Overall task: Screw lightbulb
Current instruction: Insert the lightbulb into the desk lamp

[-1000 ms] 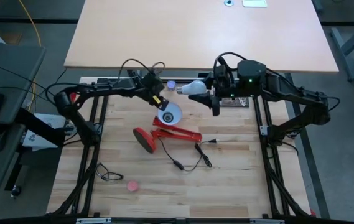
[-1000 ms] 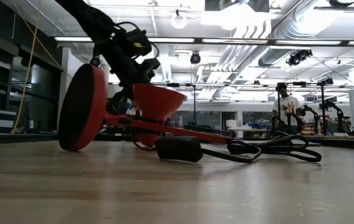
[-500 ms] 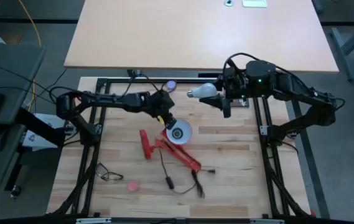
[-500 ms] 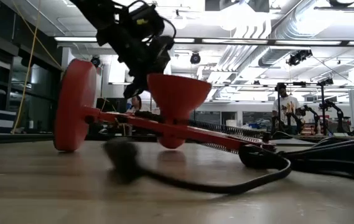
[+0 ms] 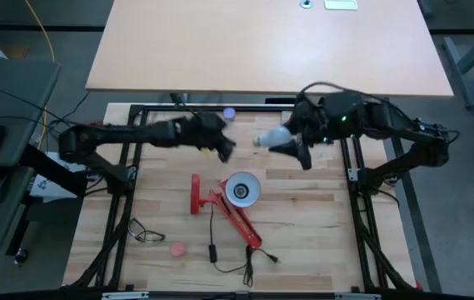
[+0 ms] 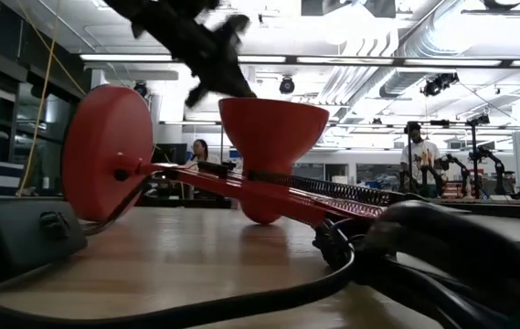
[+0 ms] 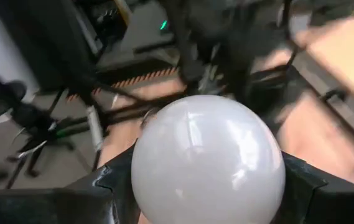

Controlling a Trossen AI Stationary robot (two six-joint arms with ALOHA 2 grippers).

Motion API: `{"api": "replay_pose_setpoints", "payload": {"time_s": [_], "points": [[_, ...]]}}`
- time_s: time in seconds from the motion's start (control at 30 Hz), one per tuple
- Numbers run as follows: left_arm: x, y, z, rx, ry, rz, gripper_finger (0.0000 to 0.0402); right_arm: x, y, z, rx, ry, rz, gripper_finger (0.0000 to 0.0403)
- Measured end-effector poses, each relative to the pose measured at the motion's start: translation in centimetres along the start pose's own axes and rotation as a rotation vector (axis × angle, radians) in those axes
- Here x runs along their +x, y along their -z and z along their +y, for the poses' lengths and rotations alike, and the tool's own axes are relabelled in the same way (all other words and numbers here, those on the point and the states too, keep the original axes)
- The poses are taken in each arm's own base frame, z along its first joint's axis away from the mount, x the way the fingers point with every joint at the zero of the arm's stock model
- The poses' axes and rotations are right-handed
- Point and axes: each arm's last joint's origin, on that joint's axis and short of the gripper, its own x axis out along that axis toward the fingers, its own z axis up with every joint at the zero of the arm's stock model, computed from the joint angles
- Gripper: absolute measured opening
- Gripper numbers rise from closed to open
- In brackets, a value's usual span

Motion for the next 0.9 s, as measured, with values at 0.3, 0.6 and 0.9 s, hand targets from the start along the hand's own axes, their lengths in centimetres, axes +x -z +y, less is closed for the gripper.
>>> {"api": "replay_pose_setpoints", "payload": {"time_s": [0.3,0.6,0.9], "points": [[-12.6,-2.9,-0.1,0.095,-0.027,-0.322,0.0000,8.0,6.1,5.4,-0.124,-0.120,0.445,0.0241],[-16.6,2.6,-1.2,0.018,-0.014,-0.076,0.0000,14.1,10.8,6.2,-0.349,0.037,0.662,0.0241],[-15.6,9.3,-0.4,-0.069,0.085,0.184,0.0000,19.4,10.9,6.5,-0.475,0.189,0.762,0.0241]]}}
